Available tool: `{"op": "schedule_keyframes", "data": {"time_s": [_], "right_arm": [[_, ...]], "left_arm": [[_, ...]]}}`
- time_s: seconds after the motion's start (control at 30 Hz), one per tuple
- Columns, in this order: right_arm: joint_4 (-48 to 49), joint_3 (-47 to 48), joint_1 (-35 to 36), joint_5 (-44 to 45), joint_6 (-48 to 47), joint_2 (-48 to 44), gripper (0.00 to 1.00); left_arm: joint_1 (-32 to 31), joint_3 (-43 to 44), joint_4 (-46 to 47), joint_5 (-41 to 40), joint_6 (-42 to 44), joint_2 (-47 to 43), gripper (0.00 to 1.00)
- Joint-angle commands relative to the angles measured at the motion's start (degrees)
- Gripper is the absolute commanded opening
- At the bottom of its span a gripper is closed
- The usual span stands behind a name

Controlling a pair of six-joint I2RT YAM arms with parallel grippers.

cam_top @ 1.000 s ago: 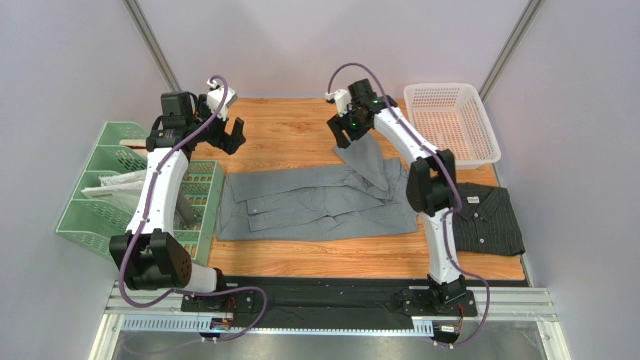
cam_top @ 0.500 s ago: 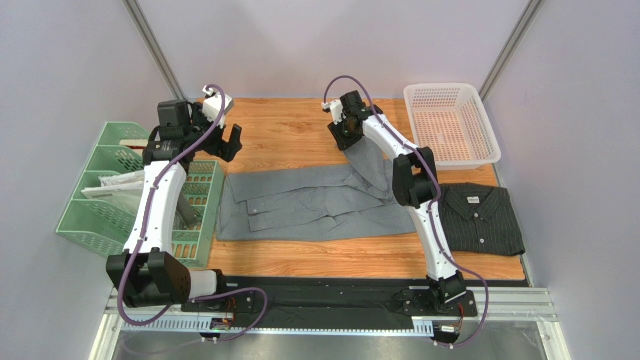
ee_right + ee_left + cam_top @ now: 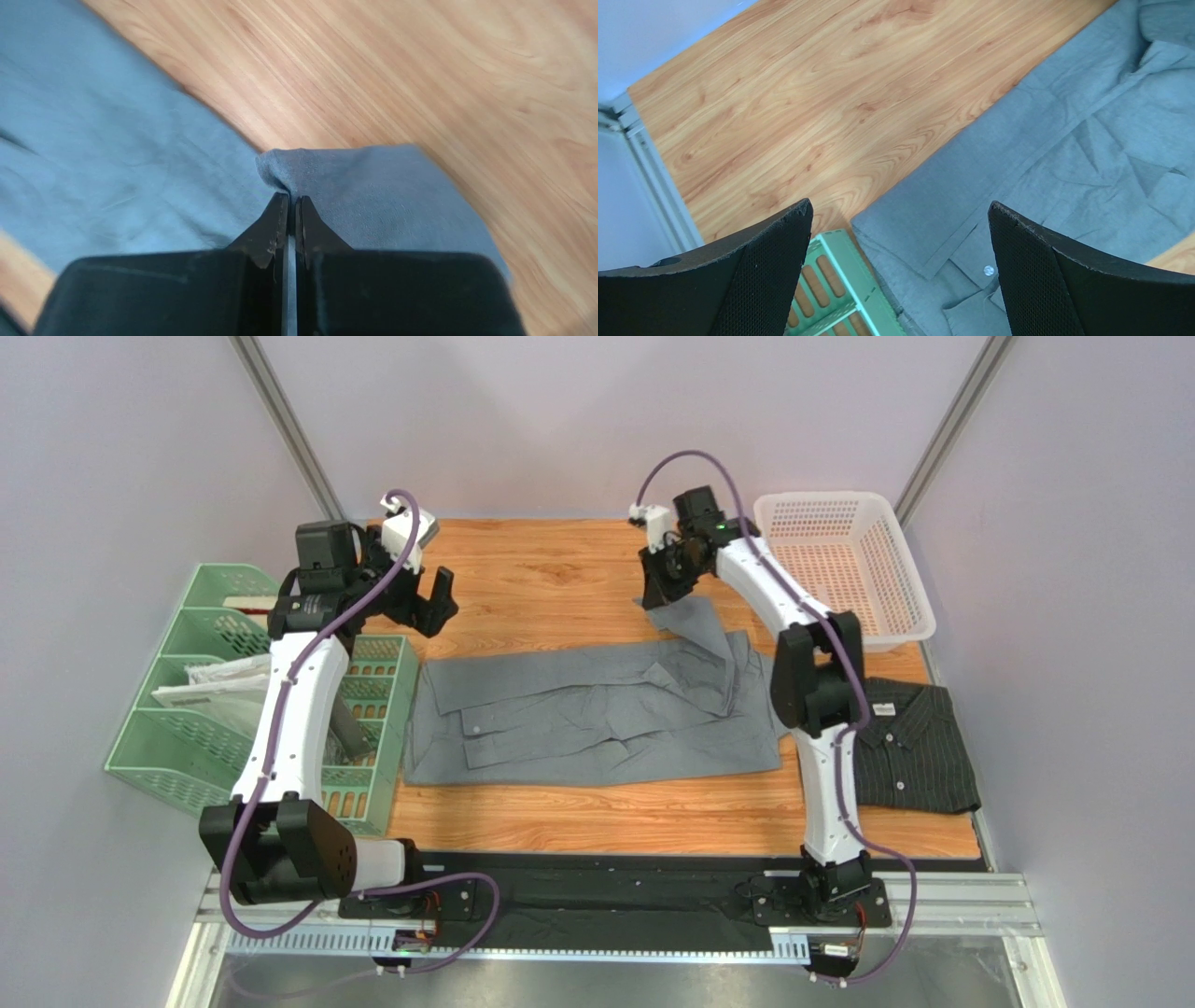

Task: Fold and stack the long sleeve shirts
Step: Fold the shirt

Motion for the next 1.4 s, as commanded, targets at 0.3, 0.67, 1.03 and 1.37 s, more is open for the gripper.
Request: {"op": "schedule_keyframes", "data": {"time_s": [0.3,0.67,1.03,1.37], "right_arm": [[10.04,-26.6,-5.93,-25.96,4.77,-33.96,0.0],[-15.75,-35.06,-2.33,-38.83,-28.97,-40.91,0.0],[-18.44,-42.18,0.93,-50.78,-41.57,-47.94,0.0],[-26.07,-36.66,-2.48,-51.29,-34.02,-27.4,0.09]], "left_arm": [[-0.25,-0.91,-0.97,16.46,1.6,-1.46,0.99],[-3.24,-9.42,-1.93,18.66,10.22,-6.11,0.95],[-16.32,-27.86,9.74,22.46,9.86,-16.21,0.94],[-19.06,-25.96,9.49,19.46,10.13,-13.68,0.93]]}}
